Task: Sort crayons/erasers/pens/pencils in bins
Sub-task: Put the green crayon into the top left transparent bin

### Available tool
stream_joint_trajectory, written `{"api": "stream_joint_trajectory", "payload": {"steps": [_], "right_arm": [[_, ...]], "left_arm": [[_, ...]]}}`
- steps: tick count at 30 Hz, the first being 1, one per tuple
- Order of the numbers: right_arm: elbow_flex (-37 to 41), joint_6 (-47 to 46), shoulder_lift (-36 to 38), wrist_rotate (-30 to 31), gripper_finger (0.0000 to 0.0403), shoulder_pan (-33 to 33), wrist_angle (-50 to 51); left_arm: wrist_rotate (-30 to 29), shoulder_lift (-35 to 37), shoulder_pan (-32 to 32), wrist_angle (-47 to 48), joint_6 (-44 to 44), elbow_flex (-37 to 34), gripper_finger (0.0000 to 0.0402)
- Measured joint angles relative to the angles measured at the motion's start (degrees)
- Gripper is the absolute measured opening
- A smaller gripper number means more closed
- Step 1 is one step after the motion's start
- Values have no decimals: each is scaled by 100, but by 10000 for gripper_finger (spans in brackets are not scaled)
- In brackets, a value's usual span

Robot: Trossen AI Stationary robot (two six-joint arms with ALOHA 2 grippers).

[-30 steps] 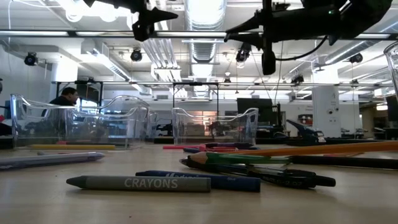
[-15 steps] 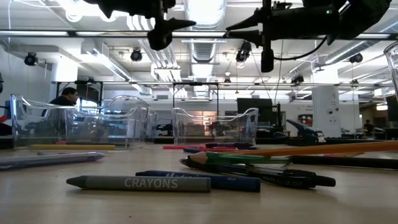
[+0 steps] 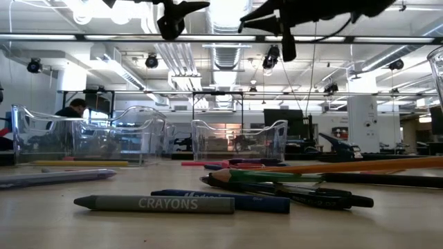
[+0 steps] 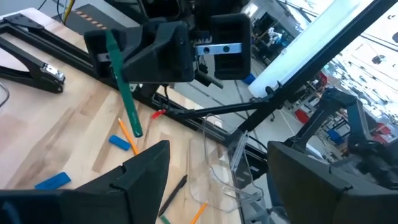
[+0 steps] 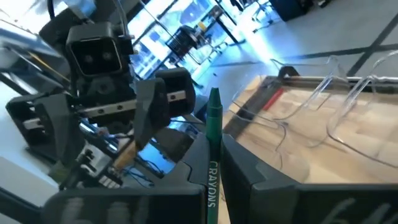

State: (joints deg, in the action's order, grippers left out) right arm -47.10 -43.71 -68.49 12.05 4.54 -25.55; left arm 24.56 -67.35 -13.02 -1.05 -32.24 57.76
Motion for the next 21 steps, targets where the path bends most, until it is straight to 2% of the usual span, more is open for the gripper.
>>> {"api": "stream_joint_trajectory", "payload": {"steps": [4,14,21], "right_arm": [[-260,203,0,-107,13,1,77],[-454,952,0,-377,13,15,144],[-425,1044,2,-972,13,15,148]], "left_arm": [[-10,0,-2,-6,-40,0,254],[-459,-219,90,-498,-500,5,254],[-651,-569,168,-493,-794,8,254]]}}
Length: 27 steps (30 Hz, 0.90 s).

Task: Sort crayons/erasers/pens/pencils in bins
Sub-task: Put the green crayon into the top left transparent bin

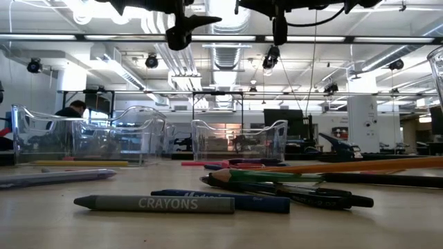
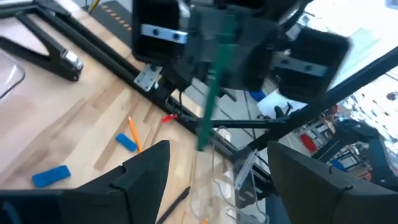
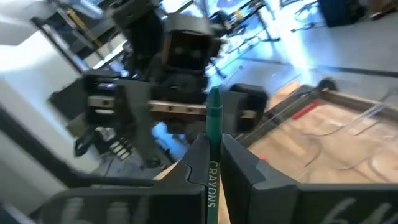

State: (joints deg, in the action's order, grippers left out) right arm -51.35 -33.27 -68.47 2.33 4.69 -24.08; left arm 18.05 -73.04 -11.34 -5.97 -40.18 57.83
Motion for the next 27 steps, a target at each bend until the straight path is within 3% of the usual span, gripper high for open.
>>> {"api": "stream_joint_trajectory", "payload": {"steps": [8,17,21,27], "right_arm": [[9,121,11,-259,13,14,-15],[9,184,11,-238,13,51,-17],[11,183,11,-237,13,111,-17],[11,144,-28,-231,13,149,-48]], "left_arm": [[-53,-325,3,-78,-4,67,295],[-34,-631,3,-932,-141,69,349],[-29,-638,3,-998,-1,69,345],[-31,-638,-2,-999,24,69,298]]}}
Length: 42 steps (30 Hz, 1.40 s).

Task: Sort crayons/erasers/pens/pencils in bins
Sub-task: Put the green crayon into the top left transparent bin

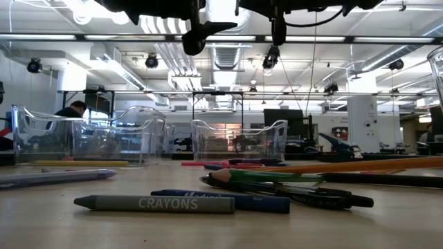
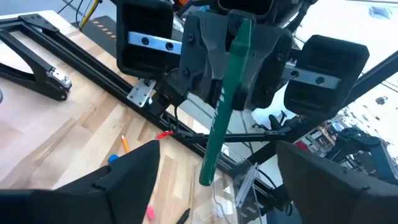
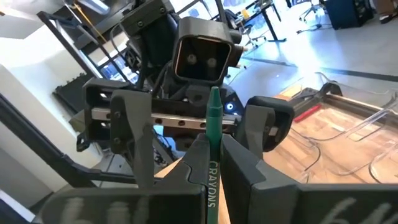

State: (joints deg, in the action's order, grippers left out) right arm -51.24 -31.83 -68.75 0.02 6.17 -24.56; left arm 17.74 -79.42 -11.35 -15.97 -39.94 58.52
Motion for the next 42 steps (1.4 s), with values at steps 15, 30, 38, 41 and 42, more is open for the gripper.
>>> {"api": "stream_joint_trajectory", "payload": {"steps": [15,30,38,41,42], "right_arm": [[7,-239,-273,-3,13,17,-195],[4,-223,-273,-3,13,24,-367],[4,-260,-273,40,21,26,-361],[4,-200,-273,138,51,25,-365],[4,-173,-273,141,65,25,-373]], "left_arm": [[-73,0,-28,40,149,0,247],[-137,-55,-28,37,173,-61,83],[-133,-79,-28,-7,186,-61,12],[-138,-79,-31,14,169,-58,18],[-141,-79,-33,33,168,-51,20]]}}
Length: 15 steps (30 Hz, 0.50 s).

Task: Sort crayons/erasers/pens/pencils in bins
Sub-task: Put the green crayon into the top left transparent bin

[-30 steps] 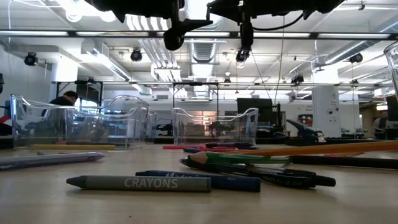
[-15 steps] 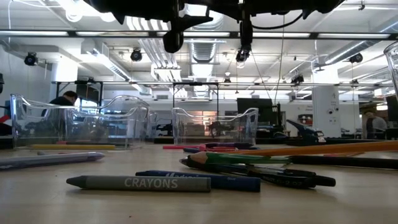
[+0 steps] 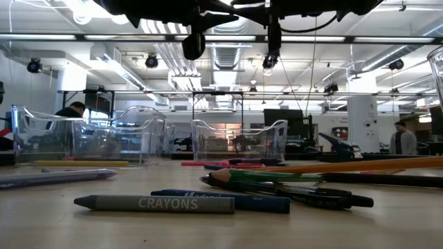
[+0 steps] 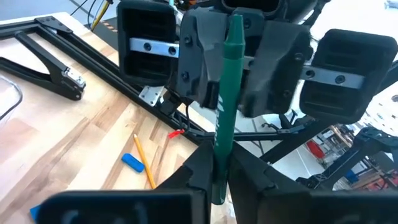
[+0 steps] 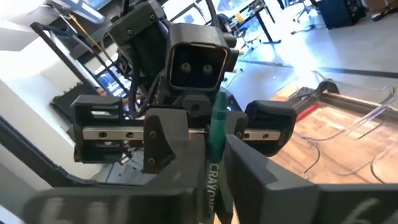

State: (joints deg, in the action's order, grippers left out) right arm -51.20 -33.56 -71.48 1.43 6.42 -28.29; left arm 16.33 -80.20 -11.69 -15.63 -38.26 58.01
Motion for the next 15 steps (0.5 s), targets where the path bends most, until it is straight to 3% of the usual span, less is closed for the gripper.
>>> {"api": "stream_joint_trajectory", "payload": {"steps": [8,15], "right_arm": [[0,32,57,-44,186,-1,44],[0,61,144,-42,241,-1,198]], "left_arm": [[-8,336,-385,528,191,10,16],[-104,1028,-1246,2731,1487,172,15]]}}
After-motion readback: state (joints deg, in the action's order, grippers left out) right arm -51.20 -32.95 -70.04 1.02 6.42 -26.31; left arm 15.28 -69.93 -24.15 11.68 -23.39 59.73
